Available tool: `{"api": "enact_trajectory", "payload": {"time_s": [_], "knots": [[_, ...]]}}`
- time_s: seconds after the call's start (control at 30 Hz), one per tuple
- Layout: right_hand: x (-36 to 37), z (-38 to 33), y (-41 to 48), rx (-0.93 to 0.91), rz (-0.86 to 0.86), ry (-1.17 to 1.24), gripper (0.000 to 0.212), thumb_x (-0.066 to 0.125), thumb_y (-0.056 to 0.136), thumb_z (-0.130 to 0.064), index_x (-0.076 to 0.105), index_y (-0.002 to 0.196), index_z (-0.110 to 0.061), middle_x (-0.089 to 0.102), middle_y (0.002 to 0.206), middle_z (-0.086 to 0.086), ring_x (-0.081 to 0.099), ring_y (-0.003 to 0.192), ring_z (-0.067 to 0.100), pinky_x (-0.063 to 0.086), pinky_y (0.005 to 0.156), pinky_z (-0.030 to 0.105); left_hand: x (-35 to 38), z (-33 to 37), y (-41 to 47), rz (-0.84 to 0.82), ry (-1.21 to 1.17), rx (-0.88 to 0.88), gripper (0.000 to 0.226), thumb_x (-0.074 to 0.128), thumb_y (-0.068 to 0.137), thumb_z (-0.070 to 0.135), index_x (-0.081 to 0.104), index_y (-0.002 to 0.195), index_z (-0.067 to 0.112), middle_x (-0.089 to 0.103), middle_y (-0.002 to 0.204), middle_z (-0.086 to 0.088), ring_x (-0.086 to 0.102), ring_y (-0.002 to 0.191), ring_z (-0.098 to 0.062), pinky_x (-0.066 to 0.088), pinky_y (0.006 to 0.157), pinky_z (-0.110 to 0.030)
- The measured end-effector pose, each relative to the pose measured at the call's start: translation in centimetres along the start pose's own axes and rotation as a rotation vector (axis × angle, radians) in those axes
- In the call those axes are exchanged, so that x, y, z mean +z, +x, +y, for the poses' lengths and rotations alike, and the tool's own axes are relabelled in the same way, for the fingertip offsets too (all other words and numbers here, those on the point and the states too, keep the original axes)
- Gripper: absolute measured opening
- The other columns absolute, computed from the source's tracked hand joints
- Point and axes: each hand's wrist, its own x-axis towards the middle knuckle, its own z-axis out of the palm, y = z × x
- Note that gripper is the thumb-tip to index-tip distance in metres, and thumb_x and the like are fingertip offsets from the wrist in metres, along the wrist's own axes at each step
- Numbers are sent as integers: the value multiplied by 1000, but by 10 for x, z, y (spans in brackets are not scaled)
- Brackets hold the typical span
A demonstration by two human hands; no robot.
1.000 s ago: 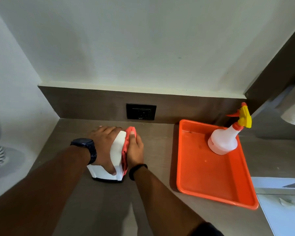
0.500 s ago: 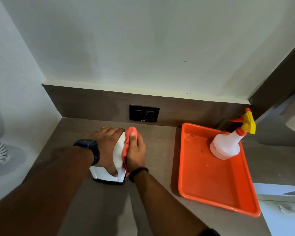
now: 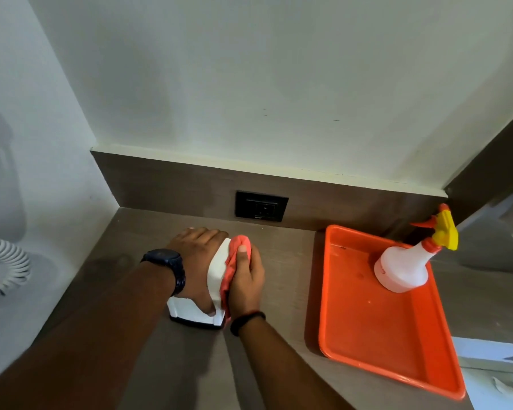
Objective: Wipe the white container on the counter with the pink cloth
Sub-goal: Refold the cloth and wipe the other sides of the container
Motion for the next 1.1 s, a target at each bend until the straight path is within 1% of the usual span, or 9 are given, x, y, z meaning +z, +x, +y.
{"api": "enact_trajectory", "payload": {"time_s": [0.17, 0.3, 0.33, 0.43, 0.57, 0.73, 0.87, 1.0, 1.1], "knots": [[-3, 14, -3, 177, 24, 48, 48, 41, 103, -49, 53, 143, -27, 61, 144, 6, 58, 131, 29, 45, 115, 52, 4, -1, 2, -10, 3, -19, 140, 64, 21, 82, 17, 141, 27, 35, 147, 2, 32, 132, -22, 26, 114, -44], [-2, 29, -30, 140, 71, 125, 19, 47, 102, -44, 62, 114, -48, 64, 136, 0, 61, 126, 27, 51, 108, 56, 1, 0, 3, -44, -16, -19, 139, 68, 26, 81, 15, 142, 26, 33, 147, 1, 32, 132, -22, 25, 115, -43], [0, 27, -31, 111, 85, 140, 18, 49, 102, -42, 64, 108, -50, 67, 131, -3, 63, 123, 25, 52, 106, 56, -1, 0, 4, -50, -23, -10, 138, 68, 28, 81, 14, 142, 26, 33, 147, 1, 31, 132, -22, 23, 115, -43], [5, 7, -21, 32, 79, 101, 22, 51, 96, -44, 67, 110, -42, 71, 121, -5, 66, 117, 21, 54, 105, 52, -3, -1, 2, -61, -30, 27, 136, 71, 32, 79, 16, 144, 25, 33, 148, 2, 31, 132, -21, 22, 115, -41], [5, -12, 4, 32, 32, 2, 37, 47, 103, -36, 67, 126, -16, 71, 124, 10, 65, 120, 28, 50, 110, 52, -2, -2, 3, -30, -6, 12, 134, 70, 26, 78, 24, 140, 25, 41, 140, 4, 39, 125, -19, 29, 111, -39], [-1, -8, 6, 194, 22, -79, 46, 41, 102, -49, 63, 133, -22, 69, 129, 6, 63, 119, 27, 49, 111, 51, -1, -1, 5, -46, 7, -12, 138, 63, 19, 82, 24, 140, 27, 40, 142, 4, 39, 126, -20, 31, 111, -41], [-8, 0, -6, 223, 88, -89, 41, 41, 101, -43, 69, 119, -19, 73, 117, 9, 66, 112, 30, 50, 106, 50, -2, 3, 5, -38, 4, -8, 134, 68, 20, 84, 27, 136, 29, 43, 136, 5, 41, 121, -20, 34, 108, -41], [-23, -10, -1, 299, 98, 123, 32, 45, 102, -28, 71, 89, -14, 74, 93, 9, 68, 91, 24, 53, 80, 34, -5, 4, 2, -61, 17, -30, 142, 67, 17, 82, 19, 140, 28, 37, 144, 4, 34, 128, -20, 29, 110, -41], [-46, -27, 13, 240, 106, 207, 35, 47, 102, -24, 67, 75, -13, 68, 89, 16, 60, 90, 27, 53, 94, 46, -11, 7, 2, -150, 5, -82, 164, 66, 9, 87, 1, 147, 27, 19, 156, 2, 18, 141, -24, 21, 116, -48]]}}
